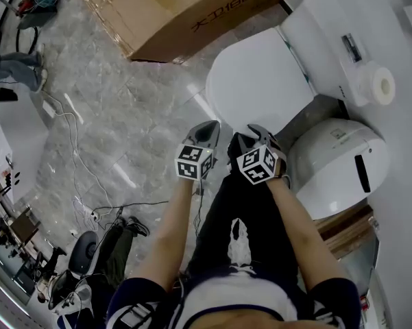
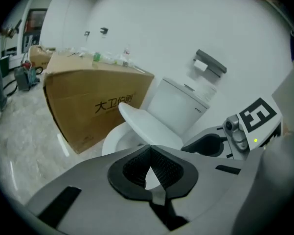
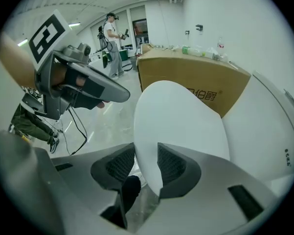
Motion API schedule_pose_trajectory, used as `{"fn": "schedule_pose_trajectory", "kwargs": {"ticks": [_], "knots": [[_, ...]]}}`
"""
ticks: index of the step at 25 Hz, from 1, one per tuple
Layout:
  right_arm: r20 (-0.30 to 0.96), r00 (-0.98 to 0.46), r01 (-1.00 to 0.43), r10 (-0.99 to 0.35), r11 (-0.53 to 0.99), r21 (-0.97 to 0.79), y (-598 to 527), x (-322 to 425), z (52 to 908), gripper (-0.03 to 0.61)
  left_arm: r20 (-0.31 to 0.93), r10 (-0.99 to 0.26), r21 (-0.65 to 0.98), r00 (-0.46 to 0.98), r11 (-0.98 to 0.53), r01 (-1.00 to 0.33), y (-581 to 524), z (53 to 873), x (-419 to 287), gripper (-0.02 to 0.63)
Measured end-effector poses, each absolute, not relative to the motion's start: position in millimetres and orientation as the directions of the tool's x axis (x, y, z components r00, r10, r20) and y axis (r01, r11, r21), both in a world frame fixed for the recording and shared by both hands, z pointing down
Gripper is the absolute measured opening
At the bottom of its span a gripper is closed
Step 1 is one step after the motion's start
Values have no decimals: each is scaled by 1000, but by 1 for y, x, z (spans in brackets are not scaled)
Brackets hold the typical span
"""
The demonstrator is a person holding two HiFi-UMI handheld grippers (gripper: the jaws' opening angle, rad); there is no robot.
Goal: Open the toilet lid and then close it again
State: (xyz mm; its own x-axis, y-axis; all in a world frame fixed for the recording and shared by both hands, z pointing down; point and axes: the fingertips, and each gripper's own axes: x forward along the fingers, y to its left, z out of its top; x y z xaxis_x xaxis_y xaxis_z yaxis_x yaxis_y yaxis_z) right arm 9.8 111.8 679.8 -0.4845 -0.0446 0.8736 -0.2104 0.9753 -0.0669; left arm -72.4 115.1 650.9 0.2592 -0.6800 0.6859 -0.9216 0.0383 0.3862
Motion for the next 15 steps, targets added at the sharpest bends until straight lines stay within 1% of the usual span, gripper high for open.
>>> {"fn": "schedule_pose_trajectory", "kwargs": {"ticks": [4,6,7,11,15], "knots": [[870,-492,-244,-41,966,-92,105,15,663,135,718,-650,214,248,-133,-968,108,637,-63,6],[865,-500,-265,-46,959,-102,101,18,656,132,744,-624,127,240,-220,-967,102,633,-57,6],[862,-505,-275,-49,956,-106,97,20,652,129,753,-611,109,244,-250,-962,98,631,-55,6],[852,-519,-299,-66,948,-108,85,27,638,120,768,-572,143,287,-284,-948,81,624,-46,6],[843,-531,-314,-89,945,-98,75,35,620,107,790,-544,134,284,-299,-945,76,618,-41,6]]}}
